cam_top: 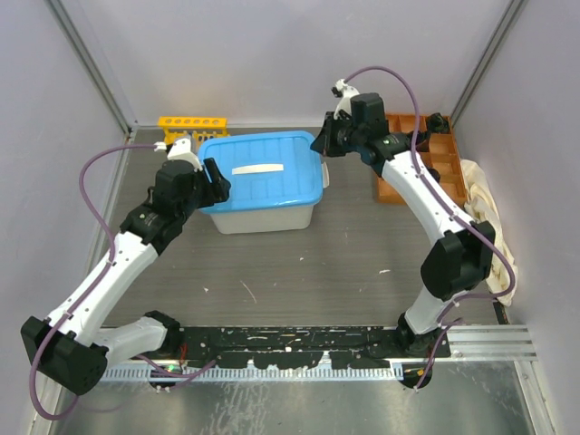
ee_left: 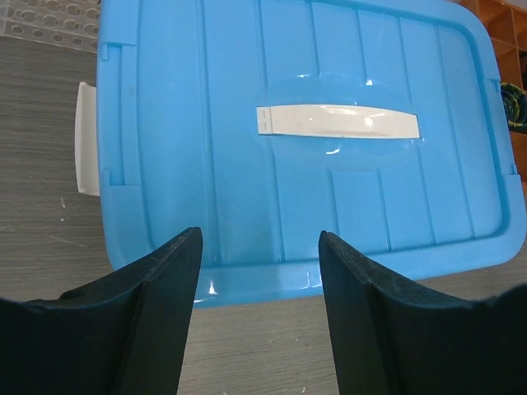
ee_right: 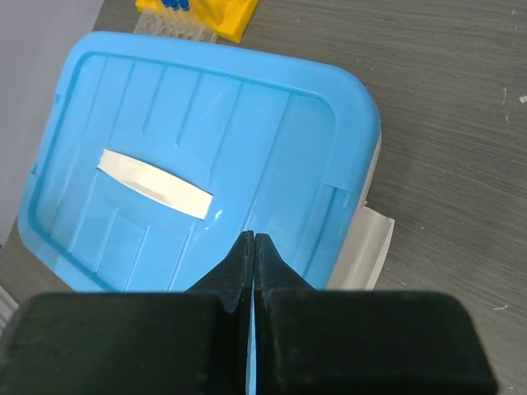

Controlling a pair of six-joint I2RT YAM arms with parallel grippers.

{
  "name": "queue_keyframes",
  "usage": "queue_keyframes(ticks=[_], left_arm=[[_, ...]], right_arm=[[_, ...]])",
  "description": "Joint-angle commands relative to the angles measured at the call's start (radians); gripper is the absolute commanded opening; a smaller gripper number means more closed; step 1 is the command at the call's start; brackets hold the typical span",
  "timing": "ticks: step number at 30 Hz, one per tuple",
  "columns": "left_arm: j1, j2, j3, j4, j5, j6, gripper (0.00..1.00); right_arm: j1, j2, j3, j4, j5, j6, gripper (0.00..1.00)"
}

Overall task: Organize the chemistry lab equipment
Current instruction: Close the lid of the storage box.

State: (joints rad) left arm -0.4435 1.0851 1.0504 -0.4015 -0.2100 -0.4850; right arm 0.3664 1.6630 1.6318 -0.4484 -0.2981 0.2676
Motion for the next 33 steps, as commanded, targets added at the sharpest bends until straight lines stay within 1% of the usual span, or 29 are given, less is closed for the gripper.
queue_keyframes(ticks=[1, 4, 7, 9, 16, 19, 22, 27, 30, 33], left_arm=[[0.008, -0.007, 0.032, 0.027, 0.000, 0.007, 0.61], [0.008, -0.007, 0.027, 0.027, 0.003, 0.003, 0.61], [0.008, -0.007, 0.018, 0.033, 0.009, -0.001, 0.61], [0.009, -0.008, 0.013, 0.033, 0.011, -0.003, 0.61], [0.011, -0.009, -0.010, 0.047, 0.016, -0.013, 0.60], [0.012, 0.003, -0.016, 0.049, 0.023, -0.015, 0.61], [0.012, 0.015, -0.021, 0.052, 0.033, -0.018, 0.60], [0.014, 0.024, -0.038, 0.073, 0.043, -0.030, 0.60], [0.014, 0.027, -0.038, 0.075, 0.049, -0.033, 0.59], [0.015, 0.029, -0.037, 0.075, 0.049, -0.032, 0.59]], right_arm=[[-0.012, 0.053, 0.037, 0.045, -0.034, 0.004, 0.01], [-0.035, 0.073, 0.017, 0.106, -0.092, 0.038, 0.01], [-0.080, 0.092, -0.013, 0.201, -0.238, 0.107, 0.01], [-0.099, 0.097, -0.023, 0.259, -0.286, 0.146, 0.01], [-0.131, 0.142, -0.056, 0.429, -0.451, 0.281, 0.01], [-0.131, 0.185, -0.035, 0.473, -0.528, 0.323, 0.01], [-0.131, 0.232, 0.002, 0.478, -0.570, 0.335, 0.01], [-0.132, 0.289, 0.064, 0.430, -0.582, 0.309, 0.01], [-0.131, 0.321, 0.105, 0.368, -0.558, 0.274, 0.01], [-0.131, 0.326, 0.107, 0.322, -0.521, 0.235, 0.01]])
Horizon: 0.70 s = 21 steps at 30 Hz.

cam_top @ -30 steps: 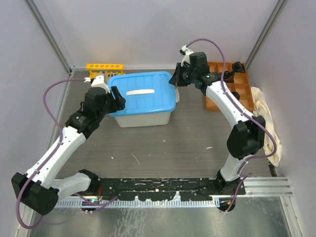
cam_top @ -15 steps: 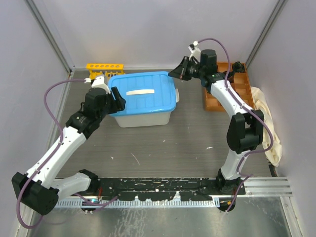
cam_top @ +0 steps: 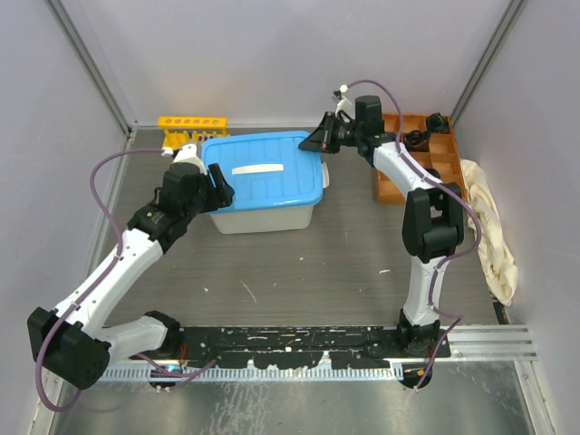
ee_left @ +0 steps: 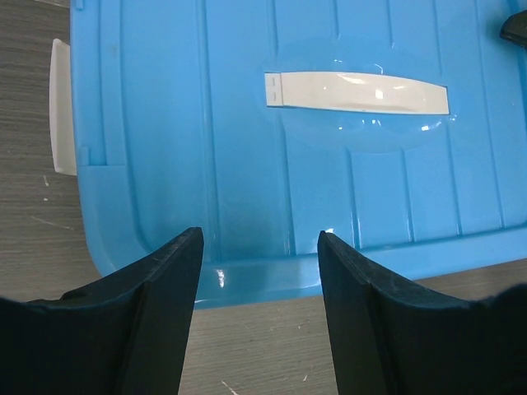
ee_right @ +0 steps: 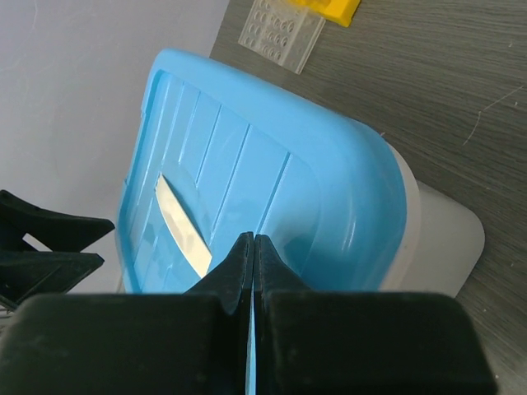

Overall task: Organize the chemistry lab equipment
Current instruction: Close the lid of the storage box.

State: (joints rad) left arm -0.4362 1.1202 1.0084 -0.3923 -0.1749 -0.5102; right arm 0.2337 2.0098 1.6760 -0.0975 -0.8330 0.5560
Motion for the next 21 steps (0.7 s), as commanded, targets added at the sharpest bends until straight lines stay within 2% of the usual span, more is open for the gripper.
queue_keyframes(ticks=[1, 15, 21], left_arm=[[0.008, -0.005, 0.005, 0.065, 0.014, -0.007, 0.59], [0.008, 0.010, 0.000, 0.069, 0.026, -0.011, 0.59], [0.008, 0.012, -0.008, 0.071, 0.030, -0.015, 0.59]], right_arm=[[0.002, -0.018, 0.065, -0.043, 0.025, -0.065, 0.01], [0.003, 0.069, 0.020, -0.051, 0.066, -0.085, 0.01], [0.000, 0.043, -0.048, -0.013, 0.086, -0.080, 0.01]])
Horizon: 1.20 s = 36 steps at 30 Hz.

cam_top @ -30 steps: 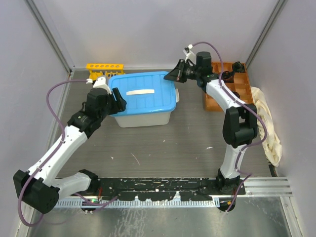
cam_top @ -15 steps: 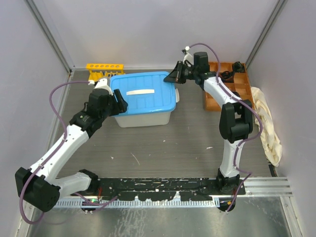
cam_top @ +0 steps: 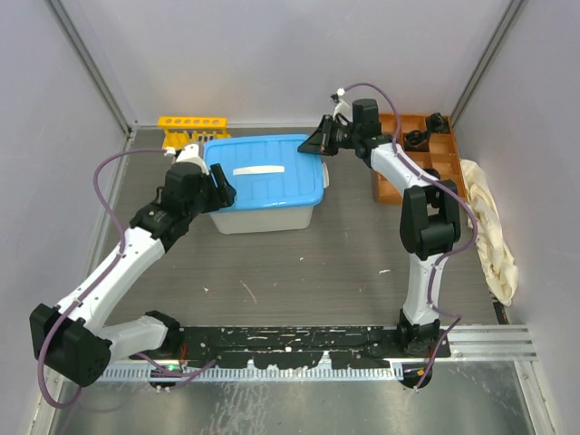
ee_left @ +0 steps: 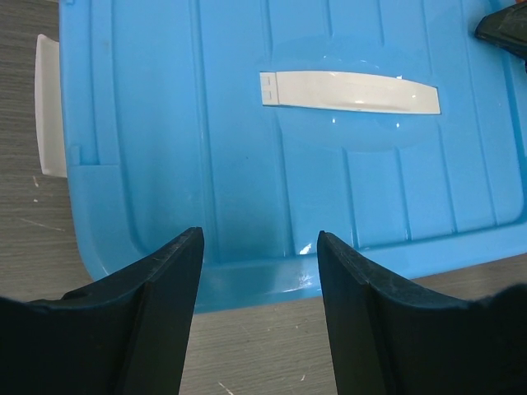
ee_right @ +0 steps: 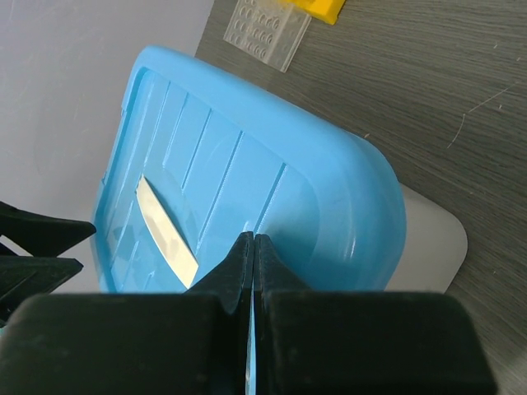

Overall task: Organize the chemistry lab equipment
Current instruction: Close the lid of the storage box.

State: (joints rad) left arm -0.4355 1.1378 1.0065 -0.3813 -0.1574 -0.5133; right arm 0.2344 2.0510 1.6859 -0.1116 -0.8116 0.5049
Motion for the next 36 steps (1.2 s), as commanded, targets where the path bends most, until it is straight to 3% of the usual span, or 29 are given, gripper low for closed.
queue_keyframes(ticks=[1, 11, 14, 17, 19, 20, 21, 23, 28, 36], left_arm=[[0.008, -0.007, -0.011, 0.063, 0.015, -0.015, 0.59], [0.009, -0.027, -0.014, 0.090, 0.028, -0.024, 0.60], [0.009, -0.059, 0.035, 0.074, 0.027, -0.003, 0.63], [0.010, -0.089, 0.090, 0.072, 0.030, 0.027, 0.67], [0.019, -0.095, 0.132, 0.065, 0.043, 0.060, 0.78], [0.034, -0.092, 0.157, 0.053, 0.060, 0.077, 0.84], [0.059, -0.082, 0.184, 0.035, 0.095, 0.092, 0.88], [0.149, -0.044, 0.244, -0.002, 0.230, 0.103, 0.94], [0.466, 0.141, 0.319, -0.006, 0.716, -0.010, 0.93], [0.638, 0.451, 0.309, 0.230, 1.180, -0.235, 0.84]], right_arm=[[0.000, -0.004, -0.072, 0.000, 0.072, -0.032, 0.01], [-0.001, -0.107, -0.138, 0.048, 0.063, -0.024, 0.03], [0.000, -0.198, -0.132, 0.066, 0.045, -0.010, 0.15], [-0.006, -0.287, -0.116, 0.071, 0.038, 0.009, 0.44], [-0.022, -0.341, -0.114, 0.072, 0.036, 0.029, 0.58], [-0.036, -0.367, -0.118, 0.072, 0.032, 0.042, 0.70], [-0.051, -0.393, -0.126, 0.071, 0.023, 0.048, 0.84], [-0.101, -0.444, -0.162, 0.078, -0.008, 0.062, 0.99], [-0.214, -0.538, -0.295, 0.085, -0.016, 0.071, 1.00], [-0.311, -0.534, -0.486, 0.165, -0.145, 0.113, 0.99]])
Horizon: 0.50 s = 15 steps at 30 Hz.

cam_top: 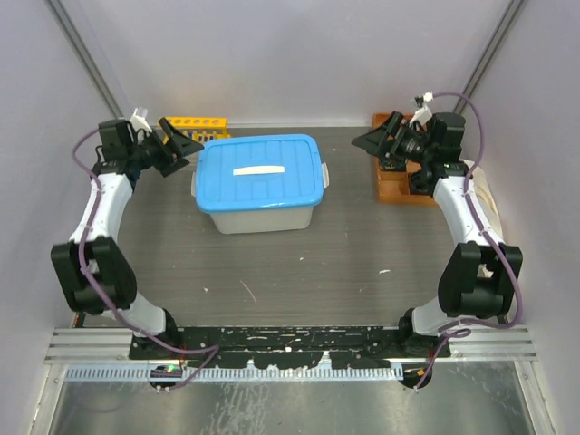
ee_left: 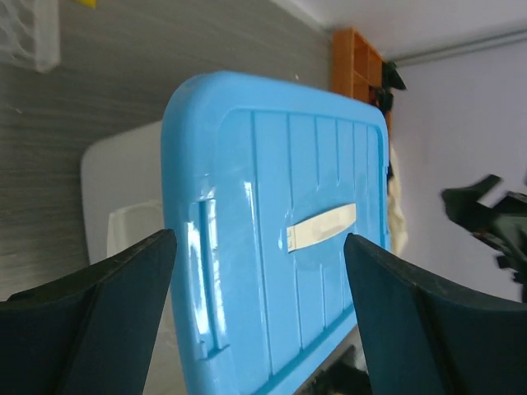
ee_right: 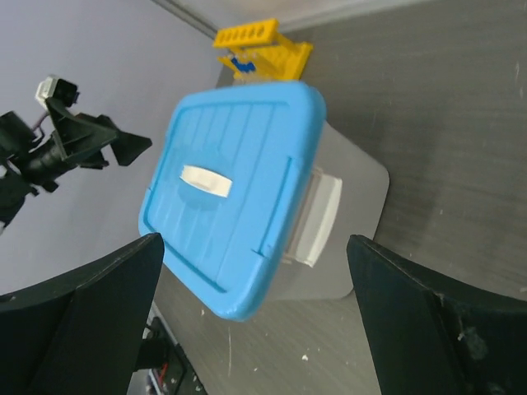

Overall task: Organize the chemistry lab equipment
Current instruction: Close the lid of the storage box.

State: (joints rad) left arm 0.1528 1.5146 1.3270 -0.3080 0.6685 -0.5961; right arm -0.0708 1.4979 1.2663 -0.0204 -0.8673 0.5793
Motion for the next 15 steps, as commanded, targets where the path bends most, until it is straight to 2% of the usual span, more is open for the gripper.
queue_keyframes(ticks=[1, 4, 7, 8, 12, 15], left_arm=[[0.061, 0.096, -0.036, 0.216, 0.381, -0.191, 0.83], [0.096, 0.134, -0.121, 0.385, 0.416, -0.297, 0.81], [0.118, 0.139, -0.155, 0.364, 0.406, -0.282, 0.81], [0.123, 0.135, -0.153, 0.338, 0.398, -0.267, 0.81], [0.132, 0.118, -0.096, 0.063, 0.307, -0.068, 0.82], [0.143, 0.111, -0.084, -0.018, 0.271, -0.025, 0.82]], right_arm=[[-0.006, 0.025, -0.088, 0.101, -0.100, 0.052, 0.98], [-0.007, 0.053, -0.141, 0.202, -0.130, 0.109, 0.98], [-0.006, 0.084, -0.166, 0.250, -0.139, 0.131, 0.98], [-0.006, 0.092, -0.169, 0.262, -0.139, 0.140, 0.98], [-0.004, 0.123, -0.174, 0.283, -0.140, 0.152, 0.97], [0.004, 0.137, -0.170, 0.280, -0.136, 0.148, 0.96]])
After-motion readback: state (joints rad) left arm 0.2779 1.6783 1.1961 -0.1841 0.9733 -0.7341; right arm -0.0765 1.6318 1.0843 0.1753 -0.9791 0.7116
